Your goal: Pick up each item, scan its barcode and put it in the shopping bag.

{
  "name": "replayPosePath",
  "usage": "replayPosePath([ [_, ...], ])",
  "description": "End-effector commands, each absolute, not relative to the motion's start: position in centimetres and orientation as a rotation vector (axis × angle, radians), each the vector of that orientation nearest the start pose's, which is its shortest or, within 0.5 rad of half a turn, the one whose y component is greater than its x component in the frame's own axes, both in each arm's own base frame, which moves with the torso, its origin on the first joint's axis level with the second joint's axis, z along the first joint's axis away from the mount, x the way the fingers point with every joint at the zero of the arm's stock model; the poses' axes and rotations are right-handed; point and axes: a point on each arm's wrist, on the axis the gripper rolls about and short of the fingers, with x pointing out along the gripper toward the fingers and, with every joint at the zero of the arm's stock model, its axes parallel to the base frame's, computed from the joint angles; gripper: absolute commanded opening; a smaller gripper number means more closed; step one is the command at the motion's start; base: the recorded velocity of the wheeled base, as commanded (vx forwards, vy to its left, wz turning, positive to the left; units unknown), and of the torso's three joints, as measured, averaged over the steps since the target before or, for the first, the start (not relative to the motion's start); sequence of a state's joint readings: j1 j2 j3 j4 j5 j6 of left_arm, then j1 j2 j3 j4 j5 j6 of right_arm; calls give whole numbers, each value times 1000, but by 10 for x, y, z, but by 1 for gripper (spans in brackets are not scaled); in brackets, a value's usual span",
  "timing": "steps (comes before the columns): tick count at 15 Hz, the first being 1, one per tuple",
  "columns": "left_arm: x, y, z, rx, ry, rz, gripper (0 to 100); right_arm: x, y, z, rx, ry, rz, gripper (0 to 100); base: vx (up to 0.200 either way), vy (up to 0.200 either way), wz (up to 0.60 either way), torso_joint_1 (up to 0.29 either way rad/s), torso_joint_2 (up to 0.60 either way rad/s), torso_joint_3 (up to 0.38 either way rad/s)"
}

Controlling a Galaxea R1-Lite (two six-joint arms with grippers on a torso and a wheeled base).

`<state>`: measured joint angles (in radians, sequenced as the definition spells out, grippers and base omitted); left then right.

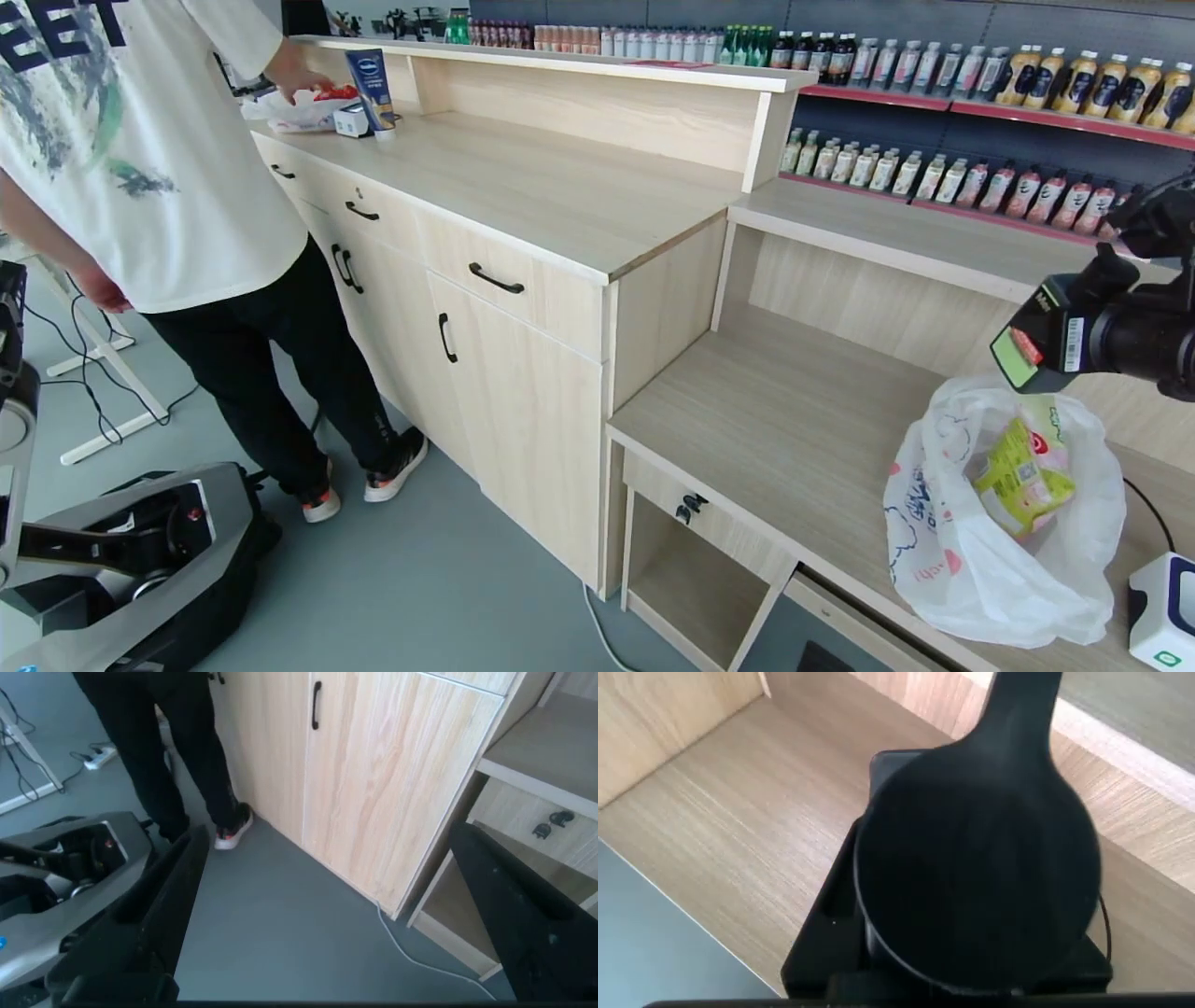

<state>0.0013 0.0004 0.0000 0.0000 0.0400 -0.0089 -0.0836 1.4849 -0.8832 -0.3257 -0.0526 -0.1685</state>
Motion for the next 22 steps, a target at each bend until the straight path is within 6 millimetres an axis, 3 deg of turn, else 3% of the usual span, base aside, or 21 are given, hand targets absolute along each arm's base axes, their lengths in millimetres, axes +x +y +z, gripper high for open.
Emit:
replayPosePath([
  [1,-23,1,75,-9,0,41,100,264,-24,213,-189,369,-102,0,0,0,0,0,0,0],
  [5,-23,1,75,-9,0,41,100,251,-27,173,-251,520,-80,0,0,0,0,0,0,0],
  [13,-23,1,75,-9,0,41,100,248,-46,133,-310,691,-100,0,0,0,0,0,0,0],
  [22,-23,1,75,-9,0,41,100,279,-41,101,-297,680,-11,0,0,0,0,0,0,0],
])
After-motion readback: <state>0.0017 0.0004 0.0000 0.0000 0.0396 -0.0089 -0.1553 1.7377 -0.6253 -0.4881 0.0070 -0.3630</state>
